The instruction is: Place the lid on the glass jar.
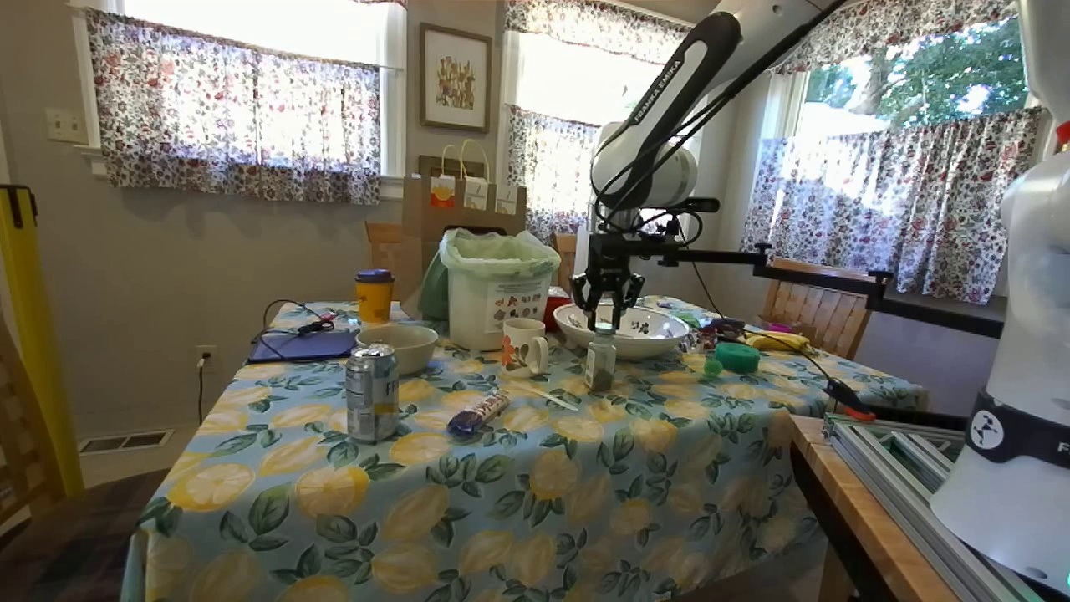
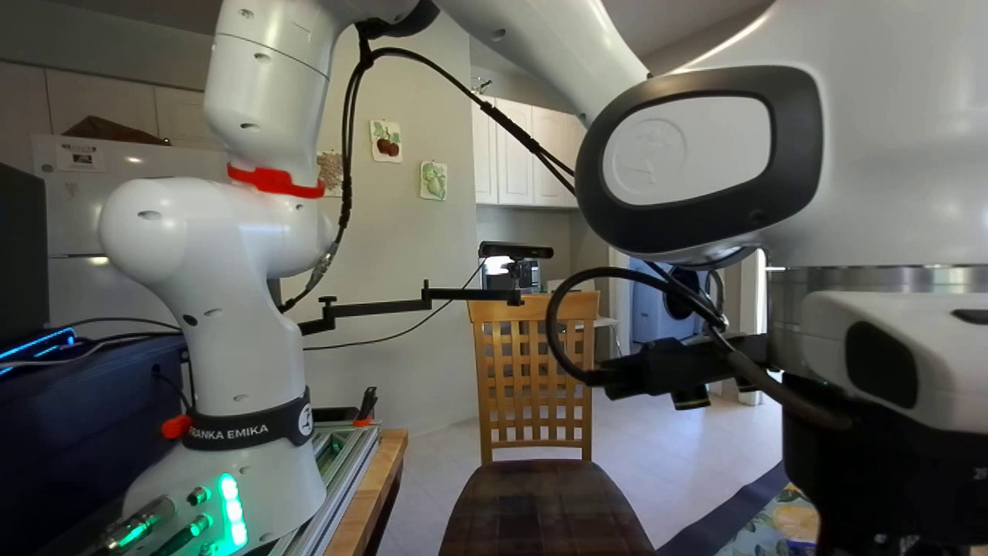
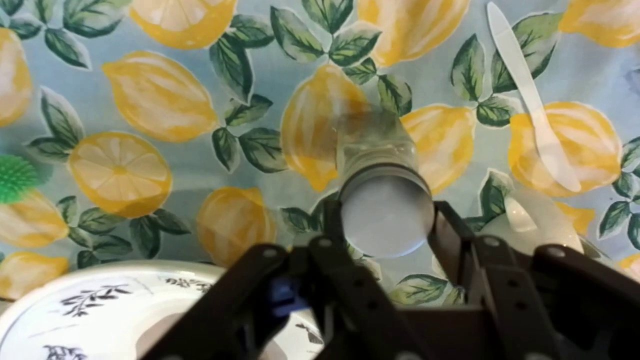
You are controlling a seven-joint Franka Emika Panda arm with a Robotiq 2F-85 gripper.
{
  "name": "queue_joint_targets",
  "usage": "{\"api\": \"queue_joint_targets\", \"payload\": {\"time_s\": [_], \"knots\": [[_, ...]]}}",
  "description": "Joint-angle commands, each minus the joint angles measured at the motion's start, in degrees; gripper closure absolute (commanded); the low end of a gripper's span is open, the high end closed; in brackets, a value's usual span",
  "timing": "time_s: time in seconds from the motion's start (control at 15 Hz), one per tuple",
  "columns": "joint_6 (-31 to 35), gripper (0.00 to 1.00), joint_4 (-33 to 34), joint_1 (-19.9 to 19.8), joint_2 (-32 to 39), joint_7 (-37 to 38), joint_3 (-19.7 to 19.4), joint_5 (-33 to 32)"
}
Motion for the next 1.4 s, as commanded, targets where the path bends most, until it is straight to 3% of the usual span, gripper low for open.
{"api": "queue_joint_targets", "payload": {"time_s": [0.0,1.33], "knots": [[-0.3,0.78,2.4,-0.4,1.8,0.9,0.2,1.4],[-0.3,0.78,1.1,0.0,1.7,1.1,0.0,0.8]]}}
